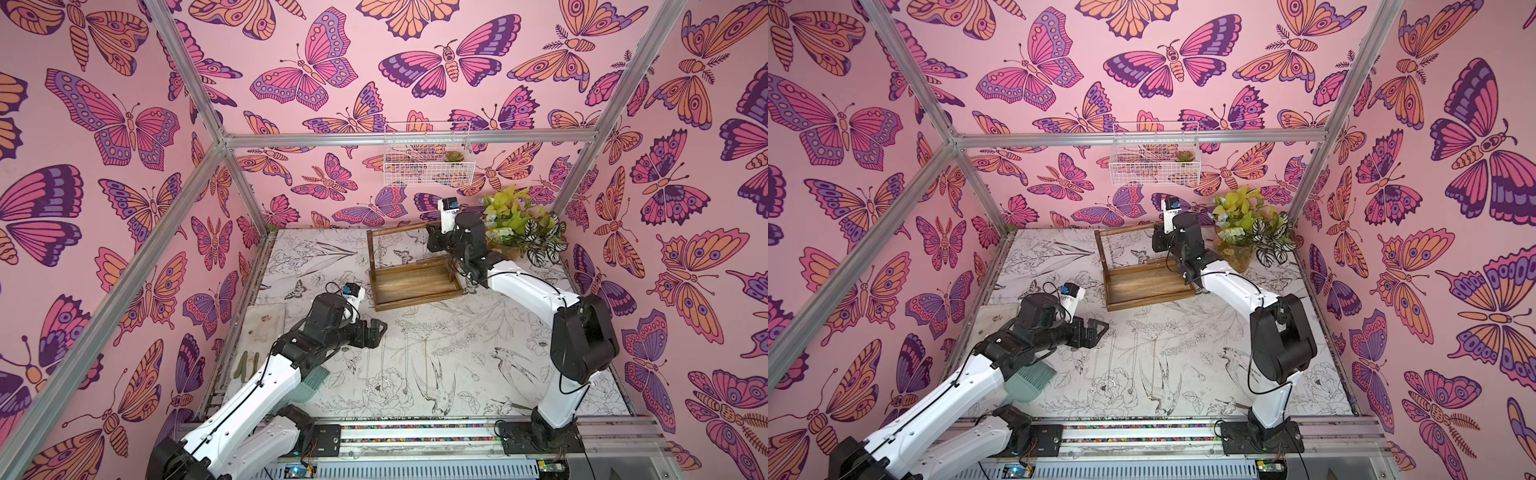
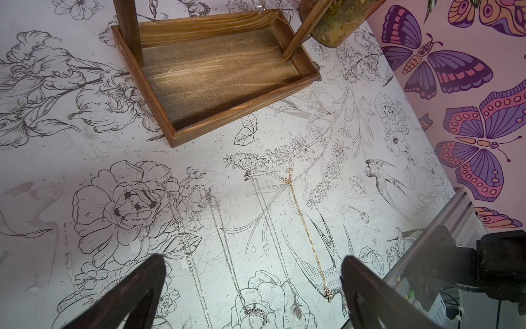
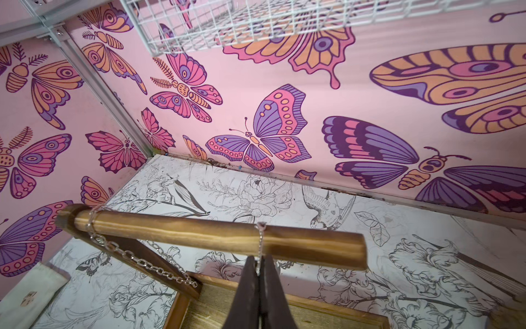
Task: Take the necklace off the jewelry display stand
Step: Take off the necklace from the stand.
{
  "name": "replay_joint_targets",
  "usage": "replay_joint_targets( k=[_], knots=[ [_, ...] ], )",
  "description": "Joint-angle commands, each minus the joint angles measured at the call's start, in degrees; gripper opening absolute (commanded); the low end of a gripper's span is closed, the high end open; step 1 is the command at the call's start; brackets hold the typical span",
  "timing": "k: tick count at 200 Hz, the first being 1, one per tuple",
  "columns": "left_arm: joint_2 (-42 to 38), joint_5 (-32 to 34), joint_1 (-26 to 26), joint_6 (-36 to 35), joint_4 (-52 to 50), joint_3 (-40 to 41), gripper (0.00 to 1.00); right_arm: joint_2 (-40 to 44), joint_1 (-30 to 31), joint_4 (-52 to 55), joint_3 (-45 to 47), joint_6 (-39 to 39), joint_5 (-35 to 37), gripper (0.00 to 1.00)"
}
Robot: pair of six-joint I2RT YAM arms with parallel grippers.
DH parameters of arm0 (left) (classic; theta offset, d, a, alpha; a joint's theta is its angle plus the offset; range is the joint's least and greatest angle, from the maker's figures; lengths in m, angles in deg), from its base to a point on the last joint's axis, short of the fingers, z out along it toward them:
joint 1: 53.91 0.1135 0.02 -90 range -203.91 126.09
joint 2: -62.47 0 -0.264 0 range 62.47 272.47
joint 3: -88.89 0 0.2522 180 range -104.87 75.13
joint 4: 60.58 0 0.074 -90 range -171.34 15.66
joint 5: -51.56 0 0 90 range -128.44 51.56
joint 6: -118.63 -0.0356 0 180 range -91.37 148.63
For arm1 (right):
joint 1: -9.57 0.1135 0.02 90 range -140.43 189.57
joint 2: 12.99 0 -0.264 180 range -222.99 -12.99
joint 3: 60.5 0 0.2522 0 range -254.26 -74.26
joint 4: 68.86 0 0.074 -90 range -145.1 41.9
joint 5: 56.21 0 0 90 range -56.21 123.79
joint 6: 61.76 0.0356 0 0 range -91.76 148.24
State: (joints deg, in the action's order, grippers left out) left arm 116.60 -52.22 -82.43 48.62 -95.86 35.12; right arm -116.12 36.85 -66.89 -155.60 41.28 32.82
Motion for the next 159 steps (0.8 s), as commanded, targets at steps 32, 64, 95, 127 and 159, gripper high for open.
replay_joint_targets(
  k=[32, 64, 95, 127, 159],
  knots=[
    [0.0, -1.2, 0.3, -0.1, -0.6, 0.6, 0.98, 2.1, -2.2, 2.2, 1.2, -0.8, 1.1, 0.0],
    [-0.2, -1.2, 0.3, -0.4, -0.6, 0.9, 0.98, 2.3, -3.1, 2.6, 0.9, -1.2, 1.6, 0.0],
    [-0.2, -1.4, 0.3, -0.6, -0.7, 0.7, 0.98, 2.0, -4.2, 3.5, -0.3, -1.4, 1.9, 0.0],
    [-0.2, -1.5, 0.3, -0.8, -0.6, 0.7, 0.98, 2.5, -5.1, 4.6, -1.1, -2.2, 2.1, 0.0],
    [0.1, -1.8, 0.3, -1.0, -0.6, 0.5, 0.98, 3.0, -5.9, 5.3, -1.1, -2.5, 2.1, 0.0]
  ],
)
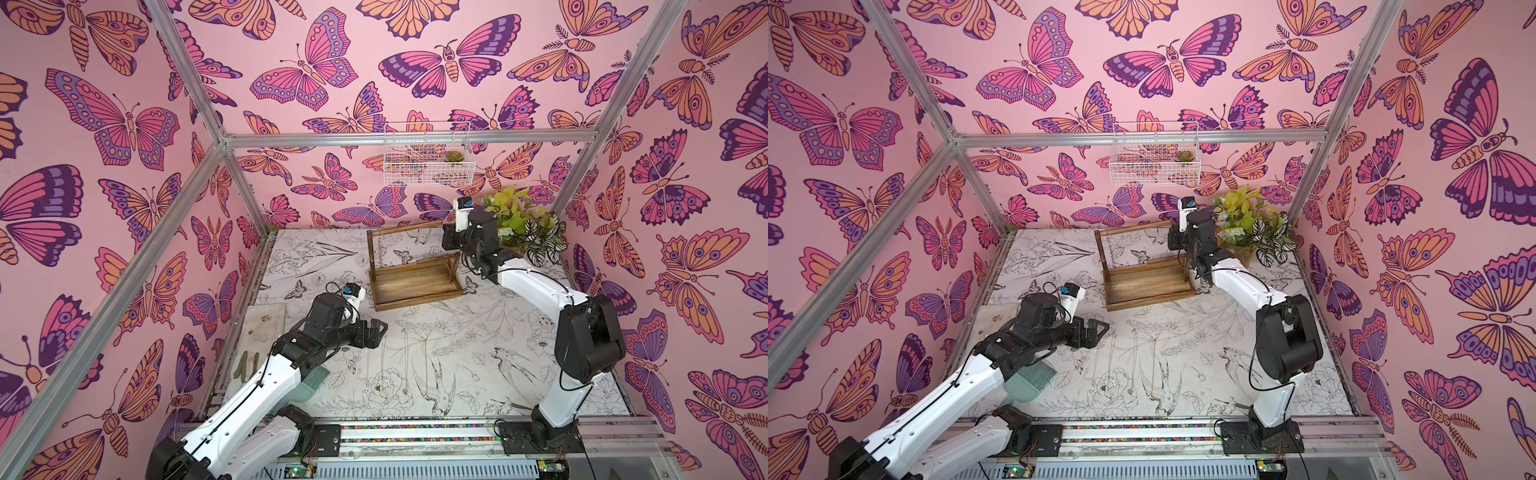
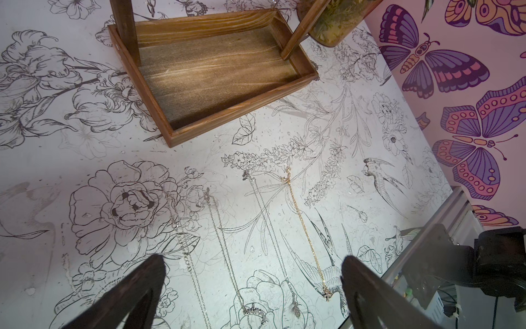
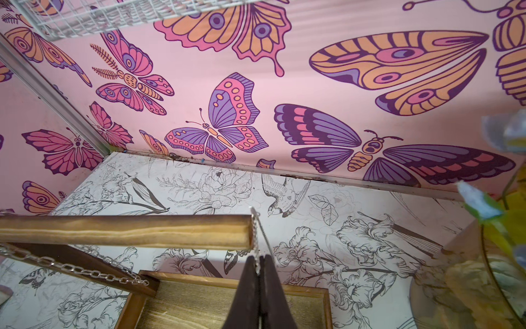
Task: Take the necklace off the jewelry display stand
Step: Take off the necklace from the stand.
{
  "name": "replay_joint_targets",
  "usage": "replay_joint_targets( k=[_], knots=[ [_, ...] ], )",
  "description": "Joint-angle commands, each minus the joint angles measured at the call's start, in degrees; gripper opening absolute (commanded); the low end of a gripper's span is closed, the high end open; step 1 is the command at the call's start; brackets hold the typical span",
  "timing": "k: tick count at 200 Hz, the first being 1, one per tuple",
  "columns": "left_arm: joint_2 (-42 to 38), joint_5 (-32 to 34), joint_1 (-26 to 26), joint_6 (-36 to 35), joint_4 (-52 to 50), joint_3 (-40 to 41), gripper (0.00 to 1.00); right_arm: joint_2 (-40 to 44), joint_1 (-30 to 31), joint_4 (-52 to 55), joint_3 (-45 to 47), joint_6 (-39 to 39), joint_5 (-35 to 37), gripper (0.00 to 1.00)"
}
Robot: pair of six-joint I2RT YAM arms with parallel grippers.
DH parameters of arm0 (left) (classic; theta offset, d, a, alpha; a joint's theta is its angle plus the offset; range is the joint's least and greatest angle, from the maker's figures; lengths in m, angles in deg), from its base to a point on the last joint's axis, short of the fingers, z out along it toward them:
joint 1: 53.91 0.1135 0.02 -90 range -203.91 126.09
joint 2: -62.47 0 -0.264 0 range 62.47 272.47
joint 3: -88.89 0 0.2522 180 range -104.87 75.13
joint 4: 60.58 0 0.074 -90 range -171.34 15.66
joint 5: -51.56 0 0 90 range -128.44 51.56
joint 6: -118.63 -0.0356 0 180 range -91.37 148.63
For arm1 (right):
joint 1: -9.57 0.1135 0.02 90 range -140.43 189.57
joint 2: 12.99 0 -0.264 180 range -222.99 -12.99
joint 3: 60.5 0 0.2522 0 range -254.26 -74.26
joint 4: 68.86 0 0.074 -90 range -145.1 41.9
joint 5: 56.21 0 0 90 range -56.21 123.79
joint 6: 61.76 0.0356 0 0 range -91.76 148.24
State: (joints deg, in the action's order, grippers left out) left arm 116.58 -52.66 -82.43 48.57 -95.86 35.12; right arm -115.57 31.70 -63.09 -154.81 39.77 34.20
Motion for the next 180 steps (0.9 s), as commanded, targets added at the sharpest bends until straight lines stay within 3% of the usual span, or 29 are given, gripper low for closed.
replay_joint_targets(
  k=[1, 180],
  knots=[
    [0.1, -1.3, 0.3, -1.0, -0.6, 0.4, 0.98, 2.5, -0.8, 1.5, -1.9, -1.0, 0.7, 0.0],
    [6.3, -3.0, -1.0, -3.8, 1.8, -4.6, 1.0, 11.6, -1.0, 9.8, -7.1, -5.1, -3.7, 0.0]
  ],
)
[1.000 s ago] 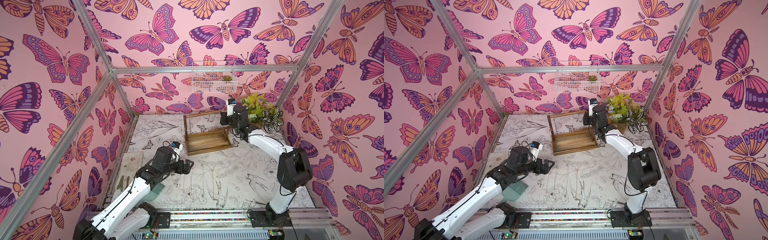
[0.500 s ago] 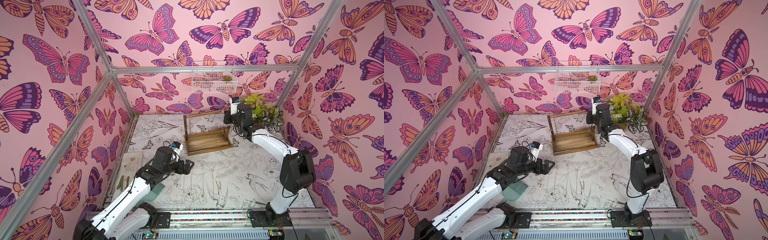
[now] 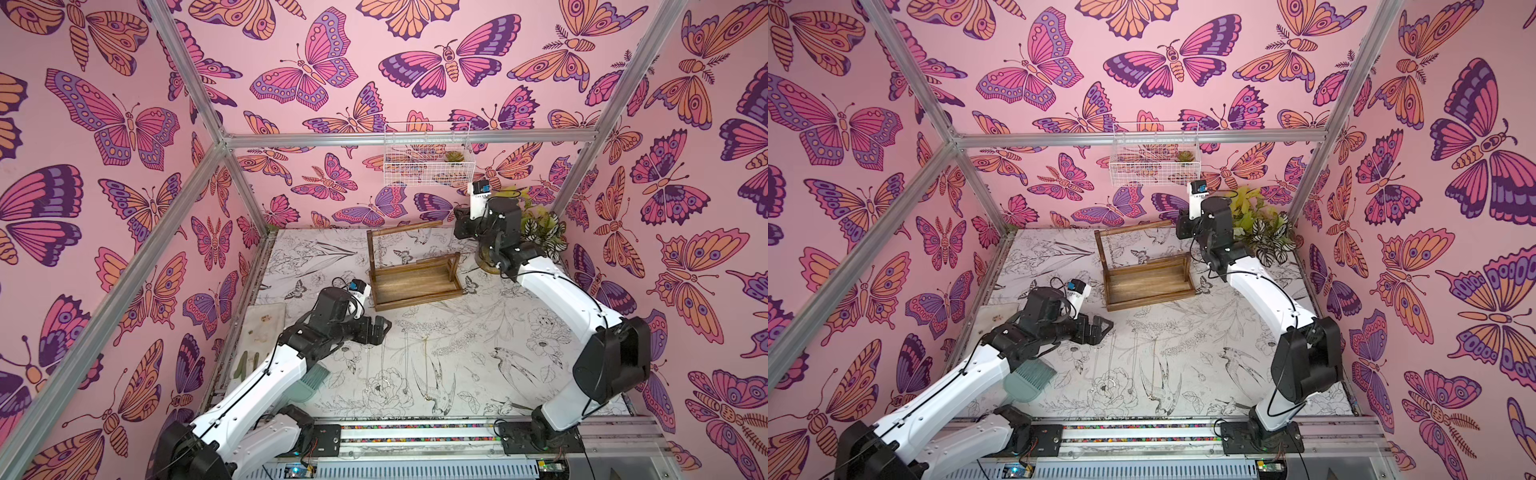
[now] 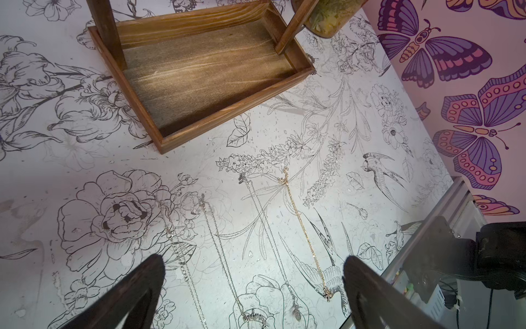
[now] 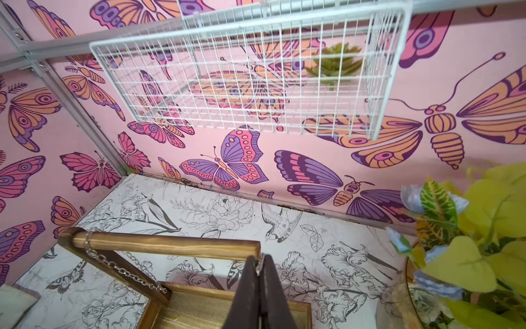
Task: Take the necklace off the jewelry display stand
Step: Take off the necklace from the stand.
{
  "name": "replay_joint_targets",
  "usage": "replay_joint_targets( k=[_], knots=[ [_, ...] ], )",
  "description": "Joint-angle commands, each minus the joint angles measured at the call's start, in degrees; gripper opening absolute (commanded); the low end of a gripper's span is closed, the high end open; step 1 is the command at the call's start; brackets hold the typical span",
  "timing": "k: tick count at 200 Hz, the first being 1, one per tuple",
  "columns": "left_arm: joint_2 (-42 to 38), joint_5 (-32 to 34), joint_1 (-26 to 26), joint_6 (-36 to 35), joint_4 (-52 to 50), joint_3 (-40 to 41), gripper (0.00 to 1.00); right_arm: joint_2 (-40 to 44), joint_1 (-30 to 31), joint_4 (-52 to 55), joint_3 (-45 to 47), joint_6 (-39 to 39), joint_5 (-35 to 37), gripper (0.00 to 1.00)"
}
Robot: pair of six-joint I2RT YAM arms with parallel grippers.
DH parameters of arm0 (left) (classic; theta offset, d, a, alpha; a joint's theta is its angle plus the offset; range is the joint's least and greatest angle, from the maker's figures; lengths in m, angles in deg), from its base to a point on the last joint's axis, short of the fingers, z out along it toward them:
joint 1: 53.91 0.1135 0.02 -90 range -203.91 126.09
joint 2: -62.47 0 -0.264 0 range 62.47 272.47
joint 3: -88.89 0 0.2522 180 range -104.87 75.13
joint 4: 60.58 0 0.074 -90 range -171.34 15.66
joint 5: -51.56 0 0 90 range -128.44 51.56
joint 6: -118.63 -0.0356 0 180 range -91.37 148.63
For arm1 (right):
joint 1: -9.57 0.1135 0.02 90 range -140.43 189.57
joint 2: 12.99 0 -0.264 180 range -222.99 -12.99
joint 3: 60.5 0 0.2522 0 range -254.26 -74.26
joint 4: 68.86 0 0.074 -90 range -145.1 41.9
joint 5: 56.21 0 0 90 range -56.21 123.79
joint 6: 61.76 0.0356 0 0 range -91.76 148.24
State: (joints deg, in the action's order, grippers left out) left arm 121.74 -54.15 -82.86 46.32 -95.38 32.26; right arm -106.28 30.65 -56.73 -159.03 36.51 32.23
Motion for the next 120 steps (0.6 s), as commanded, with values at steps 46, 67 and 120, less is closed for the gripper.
replay_joint_targets(
  k=[46, 67, 120],
  knots=[
    [4.3, -2.8, -2.2, -2.5, 5.1, -3.7, 1.0, 6.5, 0.8, 8.7, -5.7, -3.1, -2.1, 0.0],
    [5.9, -3.2, -3.0, -3.1, 6.7, -4.8, 1.0, 8.1, 1.4, 11.6, -7.0, -3.4, -2.7, 0.0],
    [10.5, -4.4, -5.2, -6.3, 12.3, -8.6, 1.0, 13.4, 4.4, 18.3, -7.7, -3.5, -4.0, 0.0]
  ],
)
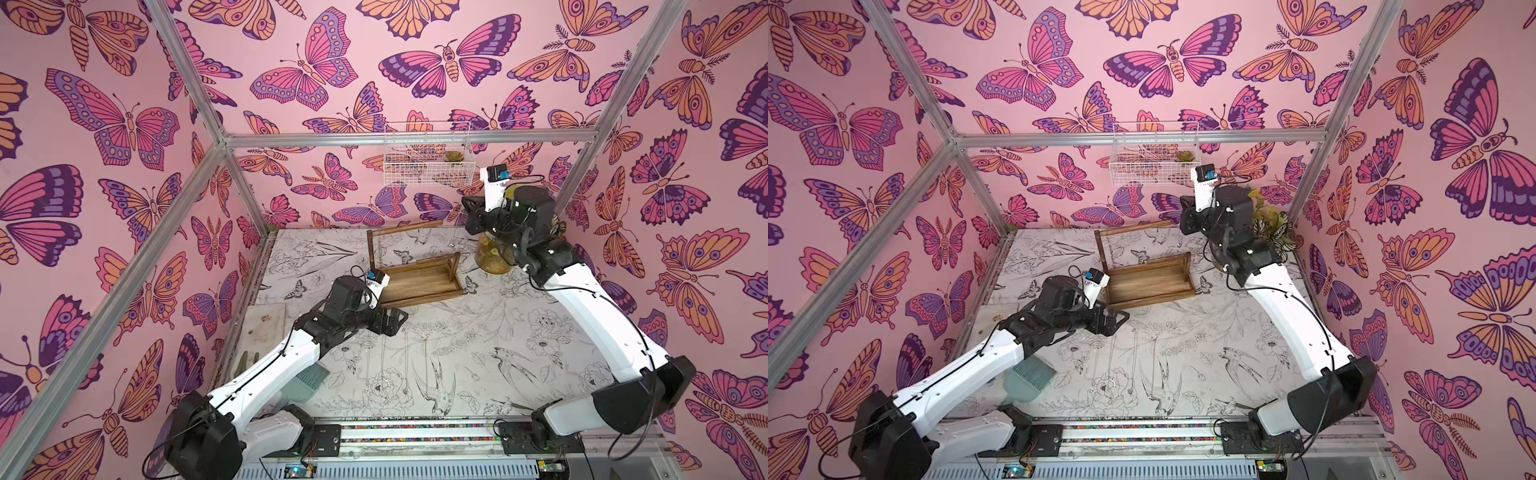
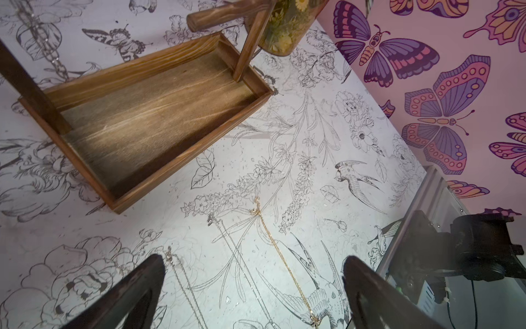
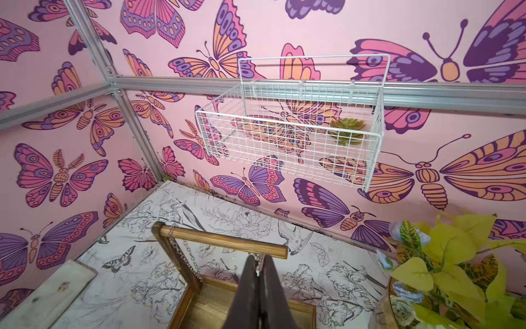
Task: Take the necklace off the jewelry display stand
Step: Place the necklace at the center of the board.
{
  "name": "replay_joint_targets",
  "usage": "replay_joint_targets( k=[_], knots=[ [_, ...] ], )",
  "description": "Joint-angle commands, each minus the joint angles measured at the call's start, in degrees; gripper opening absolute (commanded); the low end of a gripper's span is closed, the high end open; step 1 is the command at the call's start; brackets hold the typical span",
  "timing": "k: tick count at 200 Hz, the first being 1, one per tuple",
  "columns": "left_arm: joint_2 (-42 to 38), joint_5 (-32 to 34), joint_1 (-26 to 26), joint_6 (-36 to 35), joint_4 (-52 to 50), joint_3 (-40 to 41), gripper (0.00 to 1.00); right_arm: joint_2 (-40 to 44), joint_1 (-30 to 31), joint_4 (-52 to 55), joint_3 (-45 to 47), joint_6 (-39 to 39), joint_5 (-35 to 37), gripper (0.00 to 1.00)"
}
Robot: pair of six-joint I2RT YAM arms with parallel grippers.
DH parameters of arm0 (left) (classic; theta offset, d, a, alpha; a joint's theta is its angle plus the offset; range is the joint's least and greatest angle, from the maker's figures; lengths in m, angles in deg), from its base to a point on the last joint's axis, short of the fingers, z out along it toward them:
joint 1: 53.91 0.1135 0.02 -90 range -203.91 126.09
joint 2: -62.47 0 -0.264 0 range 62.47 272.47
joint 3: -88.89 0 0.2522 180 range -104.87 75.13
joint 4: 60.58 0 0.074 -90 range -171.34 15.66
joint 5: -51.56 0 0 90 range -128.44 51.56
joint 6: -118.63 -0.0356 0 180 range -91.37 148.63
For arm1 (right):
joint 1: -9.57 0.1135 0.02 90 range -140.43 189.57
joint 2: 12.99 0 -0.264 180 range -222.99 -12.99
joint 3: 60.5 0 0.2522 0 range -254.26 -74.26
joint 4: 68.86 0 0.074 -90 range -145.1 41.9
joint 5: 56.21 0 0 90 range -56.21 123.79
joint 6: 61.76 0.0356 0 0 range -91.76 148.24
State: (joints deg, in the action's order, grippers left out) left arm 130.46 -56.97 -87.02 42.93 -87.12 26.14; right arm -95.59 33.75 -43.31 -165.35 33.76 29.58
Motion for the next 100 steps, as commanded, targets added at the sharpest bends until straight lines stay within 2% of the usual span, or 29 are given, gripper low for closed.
replay_joint_targets(
  k=[1, 100],
  knots=[
    [1.9, -1.6, -1.2, -3.0, 4.1, -2.6, 1.0, 2.8, 1.3, 5.0, -1.4, -0.7, -1.3, 0.0],
    [11.9, -5.9, -5.4, -7.8, 15.1, -9.2, 1.0, 14.3, 6.3, 15.3, 1.0, 1.2, -4.0, 0.0]
  ],
)
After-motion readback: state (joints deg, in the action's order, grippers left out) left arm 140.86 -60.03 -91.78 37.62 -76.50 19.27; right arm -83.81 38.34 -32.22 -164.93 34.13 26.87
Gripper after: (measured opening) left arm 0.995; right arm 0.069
